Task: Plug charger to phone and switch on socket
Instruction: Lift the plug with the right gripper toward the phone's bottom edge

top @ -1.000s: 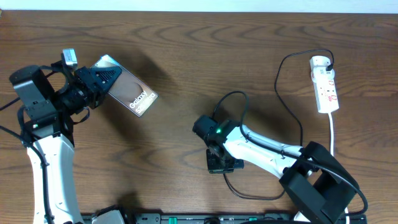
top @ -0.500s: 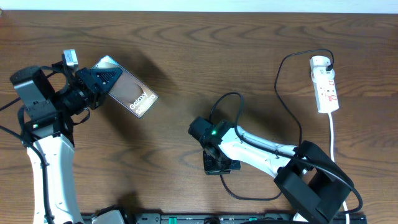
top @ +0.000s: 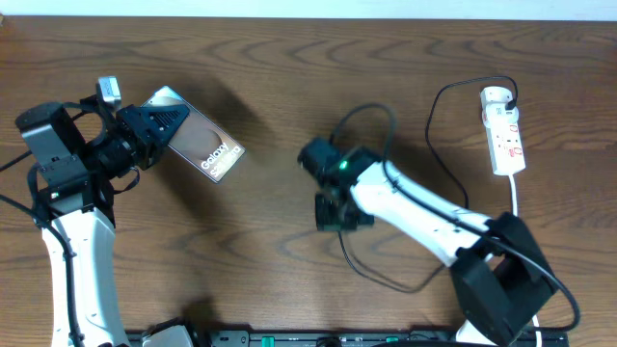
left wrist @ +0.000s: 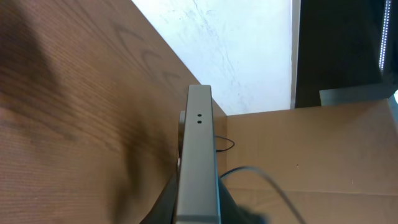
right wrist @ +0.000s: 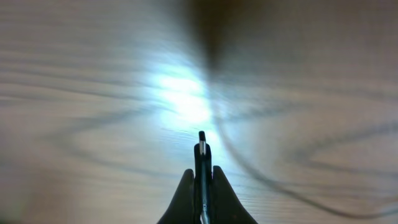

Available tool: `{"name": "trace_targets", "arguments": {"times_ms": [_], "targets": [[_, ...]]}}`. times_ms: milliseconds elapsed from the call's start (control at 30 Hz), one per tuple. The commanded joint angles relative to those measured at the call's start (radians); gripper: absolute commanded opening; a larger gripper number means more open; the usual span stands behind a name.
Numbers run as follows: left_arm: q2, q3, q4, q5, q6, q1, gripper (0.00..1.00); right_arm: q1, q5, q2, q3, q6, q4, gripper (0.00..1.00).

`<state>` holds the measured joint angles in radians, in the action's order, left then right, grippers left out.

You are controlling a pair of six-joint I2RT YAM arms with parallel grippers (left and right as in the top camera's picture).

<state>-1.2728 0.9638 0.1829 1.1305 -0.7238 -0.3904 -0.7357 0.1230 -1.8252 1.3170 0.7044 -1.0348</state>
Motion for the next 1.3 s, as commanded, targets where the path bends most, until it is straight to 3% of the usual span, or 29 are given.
{"name": "trace_targets", "arguments": {"times_ms": [0, 100, 300, 500, 600, 800, 933, 1267], "targets": [[0.004, 0.006, -0.004, 0.022, 0.013, 0.002, 0.07, 0.062, 0.238, 0.064, 0.130, -0.201, 0.011, 0.01], [0.004, 0.006, -0.004, 0.022, 0.013, 0.002, 0.07, 0.119, 0.566, 0.073, 0.208, -0.374, 0.029, 0.01], [0.004, 0.006, -0.004, 0.061, 0.014, 0.002, 0.07, 0.221, 0.987, 0.072, 0.225, -0.645, 0.003, 0.01], [0.004, 0.006, -0.009, 0.097, 0.022, 0.002, 0.07, 0.253, 1.081, 0.072, 0.225, -1.000, -0.180, 0.01], [0.004, 0.006, -0.026, 0.183, 0.062, 0.002, 0.08, 0.242, 1.080, 0.072, 0.225, -1.105, -0.252, 0.01], [0.004, 0.006, -0.151, 0.443, 0.068, 0.002, 0.07, 0.186, 1.057, 0.072, 0.224, -1.147, -0.262, 0.01], [0.010, 0.006, -0.167, 0.443, 0.055, 0.021, 0.07, 0.133, 1.058, 0.072, 0.224, -1.146, -0.224, 0.01], [0.010, 0.006, -0.201, 0.442, 0.072, 0.068, 0.07, 0.113, 1.057, 0.072, 0.224, -0.981, -0.046, 0.01]]}}
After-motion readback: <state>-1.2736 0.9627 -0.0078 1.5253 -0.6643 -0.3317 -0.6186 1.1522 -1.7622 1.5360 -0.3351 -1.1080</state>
